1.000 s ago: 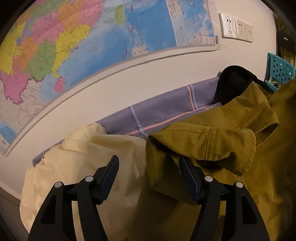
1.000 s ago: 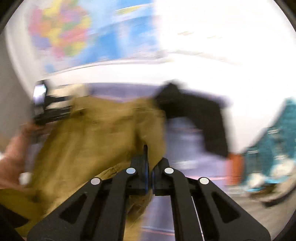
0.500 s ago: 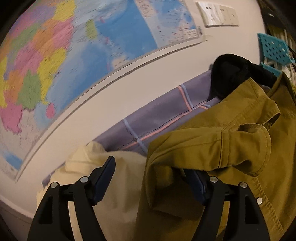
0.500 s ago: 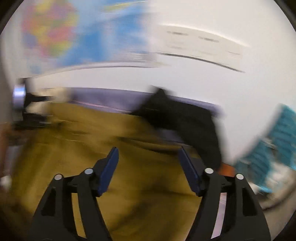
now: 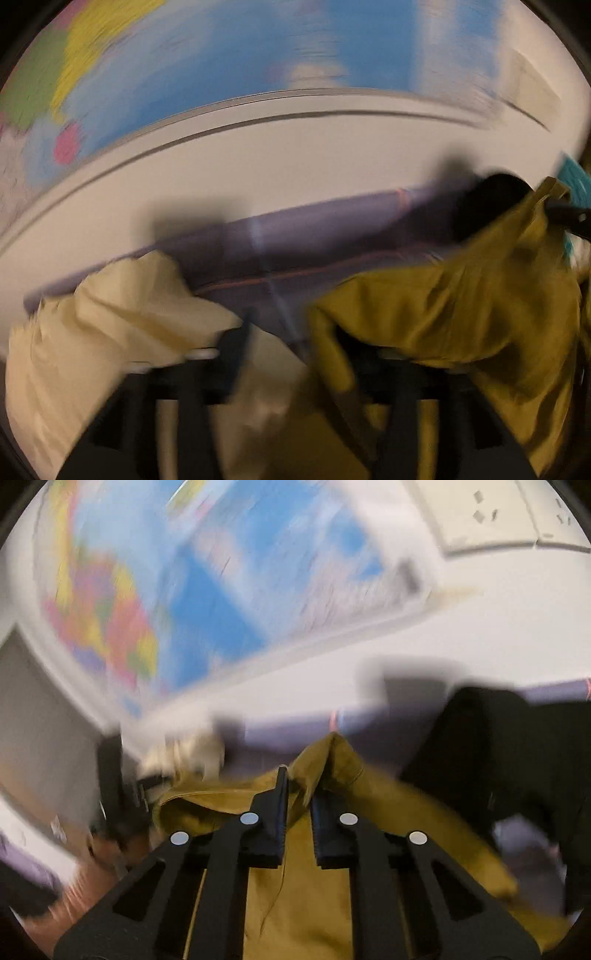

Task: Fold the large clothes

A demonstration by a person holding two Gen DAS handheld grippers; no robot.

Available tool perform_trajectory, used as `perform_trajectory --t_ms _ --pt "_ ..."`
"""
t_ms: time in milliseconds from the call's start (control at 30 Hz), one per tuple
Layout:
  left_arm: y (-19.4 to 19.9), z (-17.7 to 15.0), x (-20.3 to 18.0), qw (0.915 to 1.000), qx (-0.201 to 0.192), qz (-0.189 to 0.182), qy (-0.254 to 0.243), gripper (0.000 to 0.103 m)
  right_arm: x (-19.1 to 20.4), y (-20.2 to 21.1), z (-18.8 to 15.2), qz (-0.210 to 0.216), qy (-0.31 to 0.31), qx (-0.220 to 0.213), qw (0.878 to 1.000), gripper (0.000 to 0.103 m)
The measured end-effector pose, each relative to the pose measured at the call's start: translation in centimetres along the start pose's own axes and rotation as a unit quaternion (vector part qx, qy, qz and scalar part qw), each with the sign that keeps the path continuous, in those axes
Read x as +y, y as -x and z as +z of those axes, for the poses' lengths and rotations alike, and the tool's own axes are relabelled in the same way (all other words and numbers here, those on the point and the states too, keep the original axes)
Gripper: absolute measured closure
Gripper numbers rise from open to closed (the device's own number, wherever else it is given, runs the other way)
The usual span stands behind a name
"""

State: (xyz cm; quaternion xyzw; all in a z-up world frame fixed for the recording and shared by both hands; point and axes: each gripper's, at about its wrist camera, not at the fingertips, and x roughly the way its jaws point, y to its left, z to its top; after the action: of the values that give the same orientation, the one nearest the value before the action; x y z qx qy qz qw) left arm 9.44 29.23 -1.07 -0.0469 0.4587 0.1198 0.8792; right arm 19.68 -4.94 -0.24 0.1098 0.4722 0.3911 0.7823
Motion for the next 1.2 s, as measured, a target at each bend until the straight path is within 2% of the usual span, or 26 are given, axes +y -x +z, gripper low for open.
perform_trajectory --t_ms 67,100,133,167,200,267,367,433,533,633,700,733,767,800,833,867,900,967,1033,1100,1167,1200 --pt "0.6 -0.1 0.5 0.9999 -0.009 -0.006 0.011 0.03 -1.4 -1.4 1.1 -0.027 -0.03 -0.003 0.999 0.088" --pt "1.5 -0.6 0.7 0.9997 -0.02 0.001 0.013 0.027 -2.0 -2.1 1.1 -0.021 -0.04 0.01 0.999 0.085" --pt "2.4 -1.1 0.7 0.9995 -0.03 0.003 0.009 0.026 -2.6 -3.0 0.9 -0.024 -0.055 0.026 0.998 0.072" --pt "3.4 -1.9 0.7 0.9992 -0.041 0.001 -0.001 0.025 -3.0 -3.9 0.6 -0.039 -0.064 0.041 0.996 0.049" --pt "4.9 -3.3 0.6 0.9986 -0.05 -0.004 -0.018 0.023 -3.0 -4.1 0.5 -0.047 -0.06 0.042 0.996 0.043" --pt "6.7 -5.2 0.6 0.9973 -0.058 -0.005 -0.046 0.019 -2.5 -3.6 -0.3 -0.053 -0.045 0.029 0.997 0.037" --pt "10.0 -10.5 -0.9 0.9932 -0.061 -0.01 -0.099 0.017 -0.9 -1.6 -1.5 -0.062 -0.015 0.009 0.998 0.024" --pt "11.5 -14.1 -2.2 0.9903 -0.054 -0.02 -0.126 0.017 -0.1 0.0 -2.6 -0.051 0.002 0.002 0.999 0.024" --pt "12.7 -19.0 -4.2 0.9856 -0.039 -0.058 -0.154 0.014 1.1 1.2 -4.8 -0.045 0.018 0.014 0.999 0.022" --pt "13.0 -22.8 -6.7 0.9795 -0.033 -0.037 -0.195 0.013 1.9 1.7 -8.1 -0.029 0.029 0.046 0.998 0.022" --pt "12.0 -23.9 -7.2 0.98 -0.009 -0.044 -0.194 0.014 2.0 2.0 -9.8 -0.022 0.034 0.066 0.997 0.022" --pt "11.7 -24.2 -7.1 0.9807 0.0 -0.048 -0.189 0.028 1.8 2.4 -10.6 -0.02 0.035 0.073 0.997 0.022" --pt "11.4 -24.2 -6.9 0.9816 0.006 -0.048 -0.185 0.056 2.0 2.4 -11.1 -0.019 0.036 0.079 0.996 0.022" --pt "11.3 -24.0 -6.4 0.9842 0.01 -0.044 -0.171 0.068 2.0 2.9 -11.9 -0.02 0.037 0.078 0.996 0.022" --pt "11.7 -23.4 -5.5 0.9868 0.008 -0.044 -0.156 0.092 2.0 3.3 -12.4 -0.021 0.038 0.077 0.996 0.022" --pt "12.4 -22.6 -4.3 0.9901 0.0 -0.051 -0.13 0.1 1.8 4.0 -12.8 -0.022 0.038 0.074 0.996 0.022" --pt "13.2 -21.7 -3.0 0.9928 -0.01 -0.059 -0.104 0.101 1.6 4.6 -13.1 -0.024 0.038 0.071 0.996 0.022" --pt "15.8 -20.3 -0.6 0.9955 -0.047 -0.041 -0.07 0.101 1.8 5.5 -13.2 -0.03 0.04 0.061 0.997 0.022" --pt "19.0 -18.4 2.4 0.9951 -0.091 -0.004 -0.039 0.101 1.4 6.9 -13.2 -0.035 0.045 0.049 0.997 0.022" --pt "21.7 -16.7 5.9 0.9902 -0.13 0.051 -0.004 0.101 1.2 8.4 -12.8 -0.043 0.053 0.033 0.997 0.022" --pt "22.5 -15.8 8.7 0.9852 -0.14 0.096 0.025 0.101 1.2 9.6 -12.6 -0.043 0.053 0.018 0.998 0.022" --pt "22.2 -15.4 10.6 0.982 -0.131 0.128 0.044 0.101 1.0 10.3 -12.6 -0.048 0.055 0.009 0.997 0.022"
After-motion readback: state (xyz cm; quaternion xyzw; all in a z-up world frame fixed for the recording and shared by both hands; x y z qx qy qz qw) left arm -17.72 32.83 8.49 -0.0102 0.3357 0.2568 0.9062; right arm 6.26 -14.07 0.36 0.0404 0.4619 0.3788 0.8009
